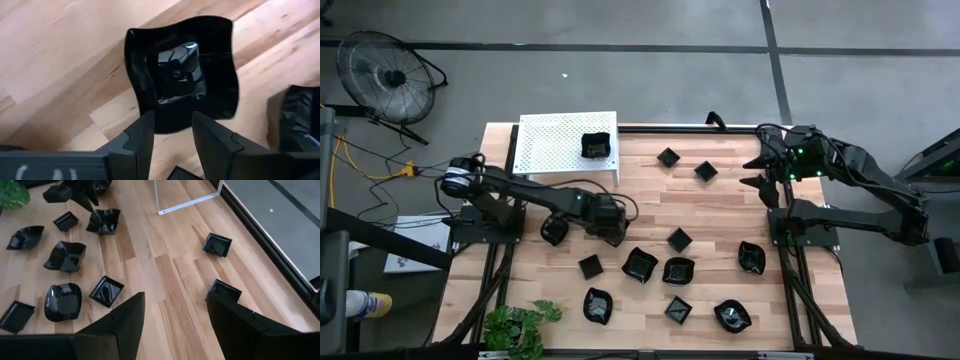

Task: Pick & Place Mini shaped plates
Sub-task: Stack the black distorted square plate on top of the black distorted square plate on the shelf

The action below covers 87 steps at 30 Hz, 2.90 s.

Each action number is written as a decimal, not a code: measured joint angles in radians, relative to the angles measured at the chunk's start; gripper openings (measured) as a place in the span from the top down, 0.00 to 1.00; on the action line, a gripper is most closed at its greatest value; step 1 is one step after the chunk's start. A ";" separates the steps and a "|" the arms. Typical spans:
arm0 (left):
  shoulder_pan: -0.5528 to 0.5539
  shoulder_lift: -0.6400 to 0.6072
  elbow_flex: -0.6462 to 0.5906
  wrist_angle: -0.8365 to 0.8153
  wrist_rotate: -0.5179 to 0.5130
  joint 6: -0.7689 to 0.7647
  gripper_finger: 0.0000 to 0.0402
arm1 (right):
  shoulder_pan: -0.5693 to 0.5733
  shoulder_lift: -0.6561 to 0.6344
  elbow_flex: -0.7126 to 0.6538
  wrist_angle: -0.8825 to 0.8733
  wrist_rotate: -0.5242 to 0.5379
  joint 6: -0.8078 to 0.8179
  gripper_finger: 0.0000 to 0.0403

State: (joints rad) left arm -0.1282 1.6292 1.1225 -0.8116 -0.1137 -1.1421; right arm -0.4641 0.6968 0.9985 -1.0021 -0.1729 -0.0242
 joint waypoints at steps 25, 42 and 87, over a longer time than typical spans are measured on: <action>0.005 0.109 0.000 0.006 -0.008 -0.041 0.68 | 0.000 0.000 0.000 -0.012 -0.044 -0.027 0.48; 0.005 0.110 0.000 0.032 -0.019 -0.042 0.68 | 0.000 0.000 0.000 -0.016 -0.044 -0.028 0.48; 0.004 0.109 0.000 0.054 -0.012 -0.031 1.00 | 0.000 0.000 0.000 -0.018 -0.044 -0.055 0.48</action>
State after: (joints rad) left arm -0.1242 1.7378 1.1229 -0.7574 -0.1260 -1.1733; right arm -0.4637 0.6971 0.9985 -1.0198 -0.2165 -0.0795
